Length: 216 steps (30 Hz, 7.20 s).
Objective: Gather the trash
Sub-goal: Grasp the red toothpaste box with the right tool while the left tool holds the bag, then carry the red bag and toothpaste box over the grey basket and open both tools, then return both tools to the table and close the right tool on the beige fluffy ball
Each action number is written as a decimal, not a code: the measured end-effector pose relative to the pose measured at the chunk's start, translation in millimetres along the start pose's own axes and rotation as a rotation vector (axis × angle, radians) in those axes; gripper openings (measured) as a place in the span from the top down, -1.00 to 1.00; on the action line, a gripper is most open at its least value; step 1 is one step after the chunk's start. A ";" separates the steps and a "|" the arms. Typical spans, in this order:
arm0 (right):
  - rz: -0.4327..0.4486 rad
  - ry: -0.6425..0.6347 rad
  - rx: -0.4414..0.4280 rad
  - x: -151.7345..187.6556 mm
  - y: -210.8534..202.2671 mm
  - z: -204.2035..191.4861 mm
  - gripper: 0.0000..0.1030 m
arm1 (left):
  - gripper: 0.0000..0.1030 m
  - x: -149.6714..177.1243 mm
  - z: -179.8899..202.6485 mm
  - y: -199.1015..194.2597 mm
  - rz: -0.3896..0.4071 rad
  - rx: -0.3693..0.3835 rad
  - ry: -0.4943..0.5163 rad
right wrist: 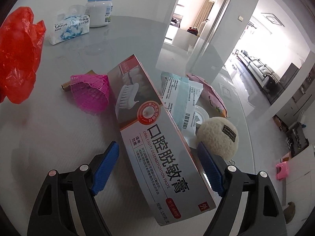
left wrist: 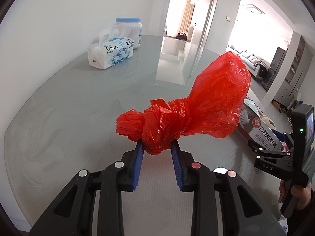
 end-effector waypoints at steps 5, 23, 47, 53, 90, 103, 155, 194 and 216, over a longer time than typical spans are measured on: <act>-0.011 -0.011 -0.004 -0.6 6.8 -1.3 -0.51 | 0.45 -0.2 1.4 0.9 -0.005 0.007 0.000; 0.098 0.073 -0.132 13.0 -30.7 -0.2 -0.02 | 0.44 -1.6 3.8 -3.1 0.005 0.013 0.002; 0.191 0.332 -0.018 102.5 -123.8 74.0 -0.01 | 0.44 24.8 76.8 -23.3 -0.009 0.131 0.137; 0.178 0.404 0.053 146.3 -144.9 102.1 -0.01 | 0.44 41.5 124.4 -29.7 -0.033 0.208 0.213; -0.061 0.848 0.225 393.0 -184.2 227.8 -0.01 | 0.43 201.6 426.6 -1.5 -0.321 0.470 0.664; -0.076 0.871 0.223 397.7 -180.9 228.1 -0.23 | -0.13 210.0 437.0 3.6 -0.334 0.463 0.680; 0.192 0.780 0.043 288.3 -174.8 168.5 -0.65 | -0.87 96.5 297.3 -43.0 0.031 0.317 0.385; 0.054 0.490 -0.056 48.9 -9.4 109.2 -0.65 | -0.88 -21.9 114.7 57.6 0.093 -0.036 0.169; 0.005 0.454 -0.068 33.2 27.7 105.7 -0.32 | -0.88 -16.9 112.1 62.7 0.068 -0.041 0.159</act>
Point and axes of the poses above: each gripper's, at about its wrist camera, not at the fingertips, and y roughly the way its jaws point, z to its right, x to its underside, the point moved 2 cm from there along y, roughly the way its jaws point, and after that the axes turned 6 degrees about -y, right-handed, at the moved point
